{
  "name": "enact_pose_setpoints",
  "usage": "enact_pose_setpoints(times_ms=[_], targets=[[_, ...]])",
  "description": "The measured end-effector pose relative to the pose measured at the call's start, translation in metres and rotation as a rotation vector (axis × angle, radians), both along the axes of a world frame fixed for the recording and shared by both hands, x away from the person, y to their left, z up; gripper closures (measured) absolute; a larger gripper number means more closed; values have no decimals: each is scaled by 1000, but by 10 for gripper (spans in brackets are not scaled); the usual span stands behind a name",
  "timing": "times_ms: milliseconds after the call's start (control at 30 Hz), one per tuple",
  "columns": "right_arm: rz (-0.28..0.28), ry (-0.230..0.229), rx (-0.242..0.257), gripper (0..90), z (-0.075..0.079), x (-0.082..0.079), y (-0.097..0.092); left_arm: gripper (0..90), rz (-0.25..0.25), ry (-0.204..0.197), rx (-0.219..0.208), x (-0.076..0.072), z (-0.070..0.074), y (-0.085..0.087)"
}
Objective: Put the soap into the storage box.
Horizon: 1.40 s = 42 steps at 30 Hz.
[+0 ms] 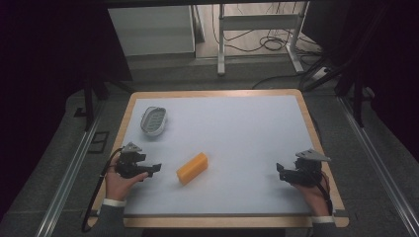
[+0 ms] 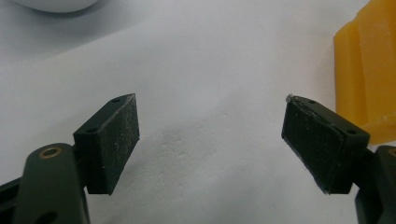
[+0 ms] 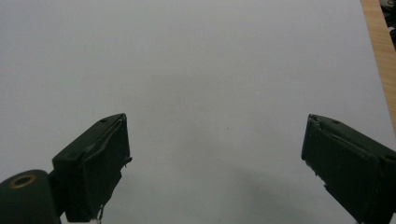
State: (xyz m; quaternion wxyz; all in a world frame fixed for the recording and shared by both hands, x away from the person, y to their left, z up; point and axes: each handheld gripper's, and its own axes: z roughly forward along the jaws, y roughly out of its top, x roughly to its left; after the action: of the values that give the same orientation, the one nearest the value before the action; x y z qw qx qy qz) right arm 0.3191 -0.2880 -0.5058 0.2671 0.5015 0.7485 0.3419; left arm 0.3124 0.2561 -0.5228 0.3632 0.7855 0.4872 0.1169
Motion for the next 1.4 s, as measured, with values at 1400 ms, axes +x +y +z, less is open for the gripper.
enact_pose_setpoints(times_ms=[1400], targets=[[-2, 15, 16, 80, 3, -7, -6, 203, 7, 5, 10, -5, 33, -1]])
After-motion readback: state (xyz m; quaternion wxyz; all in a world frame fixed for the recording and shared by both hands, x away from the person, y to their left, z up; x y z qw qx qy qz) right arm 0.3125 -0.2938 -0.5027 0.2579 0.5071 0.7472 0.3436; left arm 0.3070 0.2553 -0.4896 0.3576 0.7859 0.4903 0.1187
